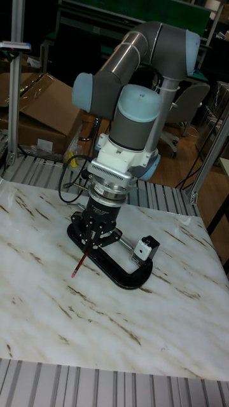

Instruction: Insert the pencil into the pencil sharpener

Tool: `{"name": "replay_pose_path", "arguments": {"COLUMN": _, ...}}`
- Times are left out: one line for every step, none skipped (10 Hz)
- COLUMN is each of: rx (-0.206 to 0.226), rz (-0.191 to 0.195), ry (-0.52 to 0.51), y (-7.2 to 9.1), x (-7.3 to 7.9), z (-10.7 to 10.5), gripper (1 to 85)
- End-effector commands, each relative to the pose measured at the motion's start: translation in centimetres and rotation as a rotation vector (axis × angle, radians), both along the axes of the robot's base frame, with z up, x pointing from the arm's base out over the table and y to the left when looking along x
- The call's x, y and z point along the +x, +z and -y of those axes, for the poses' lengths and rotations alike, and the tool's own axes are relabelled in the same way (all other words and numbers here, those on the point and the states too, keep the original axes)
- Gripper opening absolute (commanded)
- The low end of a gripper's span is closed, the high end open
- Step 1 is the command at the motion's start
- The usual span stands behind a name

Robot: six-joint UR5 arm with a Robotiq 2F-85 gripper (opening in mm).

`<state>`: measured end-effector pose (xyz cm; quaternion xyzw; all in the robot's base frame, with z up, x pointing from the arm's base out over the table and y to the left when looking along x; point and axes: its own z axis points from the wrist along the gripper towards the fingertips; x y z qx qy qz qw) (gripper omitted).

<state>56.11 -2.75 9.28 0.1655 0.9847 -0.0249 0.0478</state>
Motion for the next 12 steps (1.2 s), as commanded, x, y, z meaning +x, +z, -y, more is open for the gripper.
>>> {"name": "replay_pose_path", "arguments": {"rx": 0.043, "rz": -0.008, "ry": -0.060, "y": 0.2, "x": 1.6, "z": -3.1, "gripper": 1.0}}
{"name": "replay_pose_path", "arguments": {"rx": 0.044, "rz": -0.011, "ry": -0.074, "y": 0.1, "x": 2.2, "z": -4.1, "gripper": 1.0}}
{"name": "replay_pose_path", "arguments": {"rx": 0.043, "rz": -0.013, "ry": -0.085, "y": 0.1, "x": 2.7, "z": -5.1, "gripper": 1.0}}
{"name": "replay_pose_path", "arguments": {"rx": 0.044, "rz": -0.012, "ry": -0.094, "y": 0.1, "x": 3.3, "z": -6.1, "gripper": 1.0}}
{"name": "replay_pose_path", "arguments": {"rx": 0.044, "rz": -0.012, "ry": -0.103, "y": 0.1, "x": 4.0, "z": -7.0, "gripper": 1.0}}
{"name": "replay_pose_path", "arguments": {"rx": 0.041, "rz": -0.011, "ry": -0.117, "y": -0.1, "x": 4.5, "z": -8.2, "gripper": 1.0}}
{"name": "replay_pose_path", "arguments": {"rx": 0.042, "rz": -0.008, "ry": -0.132, "y": -0.3, "x": 4.8, "z": -9.4, "gripper": 1.0}}
{"name": "replay_pose_path", "arguments": {"rx": 0.047, "rz": 0.003, "ry": -0.144, "y": -0.5, "x": 5.1, "z": -10.6, "gripper": 1.0}}
{"name": "replay_pose_path", "arguments": {"rx": 0.052, "rz": 0.010, "ry": -0.144, "y": -0.7, "x": 5.2, "z": -11.1, "gripper": 1.0}}
{"name": "replay_pose_path", "arguments": {"rx": 0.055, "rz": 0.011, "ry": -0.137, "y": -0.6, "x": 5.2, "z": -10.9, "gripper": 1.0}}
{"name": "replay_pose_path", "arguments": {"rx": 0.041, "rz": 0.011, "ry": -0.124, "y": -0.5, "x": 5.3, "z": -10.4, "gripper": 1.0}}
{"name": "replay_pose_path", "arguments": {"rx": 0.046, "rz": 0.014, "ry": -0.122, "y": -0.5, "x": 5.3, "z": -10.5, "gripper": 1.0}}
